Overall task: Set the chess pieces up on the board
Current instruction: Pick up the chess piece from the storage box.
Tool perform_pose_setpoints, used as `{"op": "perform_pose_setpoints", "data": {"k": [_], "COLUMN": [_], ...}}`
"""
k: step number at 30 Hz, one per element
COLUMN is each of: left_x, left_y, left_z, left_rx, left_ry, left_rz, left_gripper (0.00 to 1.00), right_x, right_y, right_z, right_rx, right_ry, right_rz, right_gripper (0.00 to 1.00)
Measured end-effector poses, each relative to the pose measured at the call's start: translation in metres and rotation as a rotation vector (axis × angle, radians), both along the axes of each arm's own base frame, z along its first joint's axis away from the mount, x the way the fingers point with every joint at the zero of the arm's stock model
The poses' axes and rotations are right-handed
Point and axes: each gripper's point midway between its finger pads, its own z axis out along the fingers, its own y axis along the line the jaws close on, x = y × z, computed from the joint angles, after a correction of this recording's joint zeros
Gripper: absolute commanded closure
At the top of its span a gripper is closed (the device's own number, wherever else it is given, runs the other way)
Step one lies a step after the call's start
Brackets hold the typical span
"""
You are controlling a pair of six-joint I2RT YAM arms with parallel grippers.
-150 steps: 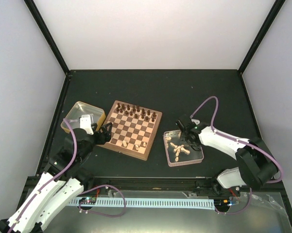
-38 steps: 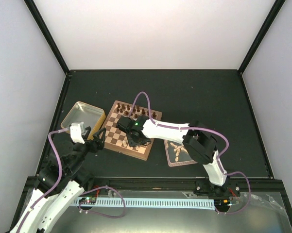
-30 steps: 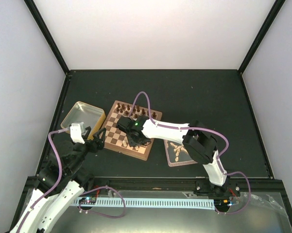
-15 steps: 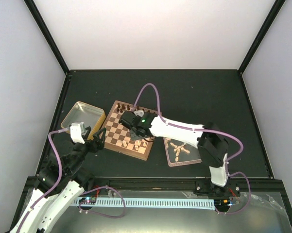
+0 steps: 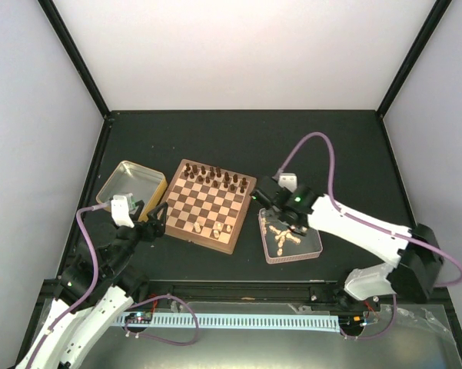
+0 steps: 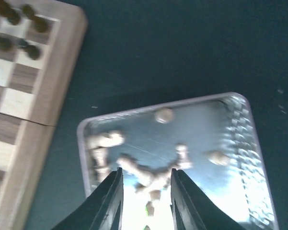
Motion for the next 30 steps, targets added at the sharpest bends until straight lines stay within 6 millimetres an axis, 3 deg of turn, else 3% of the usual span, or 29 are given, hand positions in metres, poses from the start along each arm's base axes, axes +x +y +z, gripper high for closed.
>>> {"op": "perform_pose_setpoints", "data": {"k": [5, 11, 14, 20, 30], "left_x": [0.001, 0.002, 0.003, 0.003, 0.005], "left_y": [0.0, 0.0, 0.001, 0.002, 0.006], "left_z": [-0.001, -0.003, -0.003, -0.003, -0.002], "left_rx": [0.002, 0.007, 0.007, 0.01, 0.014], "left_ry": [0.004, 0.014, 0.013, 0.012, 0.009], "left_rz": [0.0, 0.008, 0.012, 0.022, 0.046], "left_gripper": [0.1, 0.03, 0.01, 0.01, 0.01], "right_x": [-0.016, -0.024, -0.023, -0.016, -0.014], "right_y": [-0.047, -0.079, -0.086, -0.082, -0.094], "right_z": [-0.007, -0.019, -0.027, -0.038, -0.074], "right_rx": [0.001, 0.012, 0.026, 0.042, 0.023], "right_ry": [-0.016, -0.036, -0.046, -0.05, 0.007], "right_rz": [-0.074, -0.127, -0.136, -0.128, -0.169], "right_gripper": [0.61, 0.55, 0.56, 0.71, 0.72]}}
